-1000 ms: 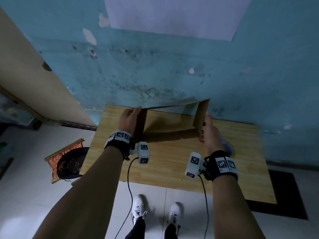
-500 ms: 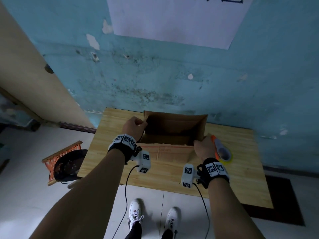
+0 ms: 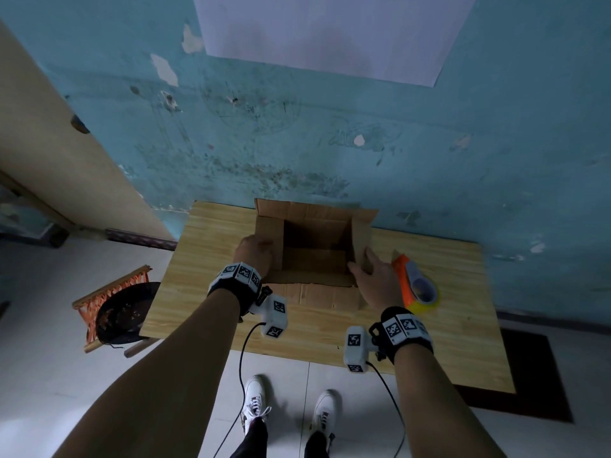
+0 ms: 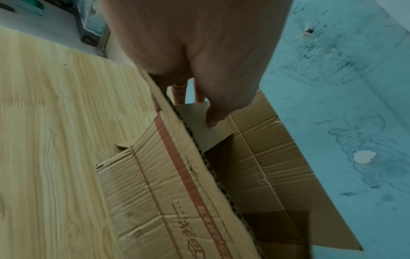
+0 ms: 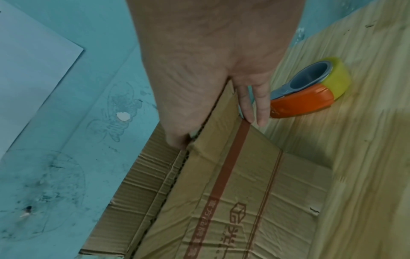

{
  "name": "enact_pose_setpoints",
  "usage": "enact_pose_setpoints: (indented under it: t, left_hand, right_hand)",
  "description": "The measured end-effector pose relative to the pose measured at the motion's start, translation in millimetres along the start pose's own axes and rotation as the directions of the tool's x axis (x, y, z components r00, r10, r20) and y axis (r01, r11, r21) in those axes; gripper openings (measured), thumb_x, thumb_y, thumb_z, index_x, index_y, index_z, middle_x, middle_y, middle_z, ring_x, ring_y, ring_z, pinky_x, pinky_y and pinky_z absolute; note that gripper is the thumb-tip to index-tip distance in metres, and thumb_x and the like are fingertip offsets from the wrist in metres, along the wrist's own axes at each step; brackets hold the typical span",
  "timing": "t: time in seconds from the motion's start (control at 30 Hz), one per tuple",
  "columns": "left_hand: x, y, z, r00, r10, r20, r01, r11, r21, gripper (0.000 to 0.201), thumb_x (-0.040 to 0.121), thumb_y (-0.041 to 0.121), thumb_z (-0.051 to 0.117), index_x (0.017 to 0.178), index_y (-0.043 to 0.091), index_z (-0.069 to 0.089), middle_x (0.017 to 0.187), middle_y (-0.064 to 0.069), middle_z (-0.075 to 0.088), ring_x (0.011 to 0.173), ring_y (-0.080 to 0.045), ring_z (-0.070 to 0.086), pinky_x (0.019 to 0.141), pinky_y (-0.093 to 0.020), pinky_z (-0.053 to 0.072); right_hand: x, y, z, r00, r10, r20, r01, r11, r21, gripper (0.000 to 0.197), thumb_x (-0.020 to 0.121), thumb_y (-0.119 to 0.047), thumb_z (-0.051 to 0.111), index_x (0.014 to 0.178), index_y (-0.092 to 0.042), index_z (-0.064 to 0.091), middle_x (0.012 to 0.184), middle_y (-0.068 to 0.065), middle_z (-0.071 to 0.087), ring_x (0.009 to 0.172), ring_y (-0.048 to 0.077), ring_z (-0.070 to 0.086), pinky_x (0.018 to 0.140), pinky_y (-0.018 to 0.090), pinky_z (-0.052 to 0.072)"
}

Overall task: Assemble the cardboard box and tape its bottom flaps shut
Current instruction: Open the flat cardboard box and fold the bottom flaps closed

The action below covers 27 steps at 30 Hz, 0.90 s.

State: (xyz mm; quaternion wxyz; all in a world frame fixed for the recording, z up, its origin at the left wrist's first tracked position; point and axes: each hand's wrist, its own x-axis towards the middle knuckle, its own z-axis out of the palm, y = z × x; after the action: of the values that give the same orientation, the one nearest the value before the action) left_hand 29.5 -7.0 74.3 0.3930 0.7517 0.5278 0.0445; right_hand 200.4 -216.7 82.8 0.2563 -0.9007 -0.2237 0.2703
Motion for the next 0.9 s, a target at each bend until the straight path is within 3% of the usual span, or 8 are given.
enact_pose_setpoints:
  t: [0.1, 0.17, 0.3, 0.43, 0.6, 0.73, 0.83, 0.9]
  left_hand:
    - [2, -4, 1, 1.000, -0.004, 0.021, 0.004, 1.000, 0.007, 0.040, 0.099, 0.012, 0.049, 0.131, 0.023, 0.069, 0.138, -0.010, 0.062, 0.120, -0.034, 0.060, 0.088, -0.031, 0.049]
    - [3, -7, 3, 0.999, -0.023, 0.037, 0.024, 1.000, -0.006, 0.043, 0.098, 0.009, 0.048, 0.133, 0.023, 0.067, 0.137, -0.009, 0.062, 0.119, -0.033, 0.060, 0.082, -0.027, 0.044]
    - [5, -12, 2, 0.998, -0.015, 0.059, 0.015, 1.000, 0.001, 0.048, 0.095, 0.007, 0.046, 0.132, 0.029, 0.067, 0.140, -0.008, 0.060, 0.120, -0.033, 0.060, 0.084, -0.026, 0.045]
    - [5, -17, -1, 0.999, -0.005, 0.046, 0.004, 1.000, 0.020, 0.045, 0.095, 0.011, 0.048, 0.128, 0.033, 0.070, 0.130, -0.010, 0.067, 0.096, -0.028, 0.062, 0.074, -0.027, 0.046]
    - [4, -25, 0, 1.000, -0.028, 0.003, 0.027, 0.999, 0.038, 0.024, 0.100, 0.020, 0.050, 0.120, 0.016, 0.062, 0.112, -0.013, 0.069, 0.079, -0.026, 0.060, 0.059, -0.029, 0.042]
    - [-3, -30, 2, 0.996, -0.086, 0.006, 0.087, 0.996, -0.013, 0.022, 0.098, 0.018, 0.055, 0.119, 0.015, 0.050, 0.102, -0.007, 0.060, 0.085, -0.027, 0.060, 0.061, -0.031, 0.043]
    - [-7, -32, 5, 0.994, -0.109, -0.020, 0.108, 0.994, -0.034, 0.022, 0.094, 0.015, 0.056, 0.114, 0.016, 0.047, 0.105, -0.007, 0.061, 0.088, -0.028, 0.061, 0.067, -0.036, 0.046]
    - [-8, -33, 10, 0.992, -0.124, -0.026, 0.124, 0.992, -0.024, 0.024, 0.091, 0.014, 0.056, 0.111, 0.017, 0.044, 0.109, -0.007, 0.060, 0.090, -0.029, 0.061, 0.069, -0.038, 0.046]
  right_hand:
    - [0, 0, 0, 1.000, -0.018, 0.001, 0.018, 0.999, -0.030, 0.068, 0.099, -0.072, 0.033, 0.156, -0.036, 0.043, 0.133, 0.014, 0.060, 0.120, 0.037, 0.060, 0.098, 0.047, 0.052]
    - [8, 4, 4, 1.000, -0.018, -0.004, 0.018, 0.998, -0.062, 0.064, 0.097, -0.066, 0.026, 0.152, -0.041, 0.046, 0.127, 0.018, 0.066, 0.109, 0.038, 0.065, 0.089, 0.047, 0.056]
    - [17, 10, 7, 1.000, 0.019, 0.015, -0.017, 0.995, -0.101, 0.063, 0.092, -0.028, 0.046, 0.154, -0.042, 0.046, 0.125, 0.017, 0.064, 0.105, 0.039, 0.067, 0.085, 0.045, 0.061]
    - [19, 7, 7, 1.000, 0.004, -0.029, -0.007, 0.995, -0.098, 0.069, 0.081, -0.027, 0.043, 0.148, -0.041, 0.051, 0.113, 0.016, 0.068, 0.096, 0.039, 0.070, 0.078, 0.045, 0.060]
    - [9, 4, 7, 0.999, 0.020, -0.050, -0.023, 0.998, -0.064, 0.023, 0.100, -0.015, 0.052, 0.102, -0.015, 0.075, 0.091, 0.009, 0.071, 0.081, 0.030, 0.065, 0.066, 0.033, 0.045]
    - [1, 10, 16, 0.996, 0.068, -0.051, -0.070, 0.997, -0.042, 0.034, 0.097, -0.011, 0.056, 0.063, -0.015, 0.058, 0.063, 0.002, 0.056, 0.064, 0.025, 0.057, 0.056, 0.032, 0.042]
    - [-3, 10, 18, 0.998, 0.045, -0.037, -0.047, 0.998, -0.043, 0.022, 0.095, -0.009, 0.057, 0.092, -0.012, 0.078, 0.082, 0.006, 0.072, 0.076, 0.028, 0.065, 0.071, 0.038, 0.055]
    - [-7, 11, 20, 0.999, 0.024, -0.044, -0.027, 0.997, -0.070, 0.035, 0.092, -0.004, 0.058, 0.120, -0.012, 0.077, 0.109, 0.010, 0.077, 0.094, 0.032, 0.071, 0.080, 0.036, 0.057]
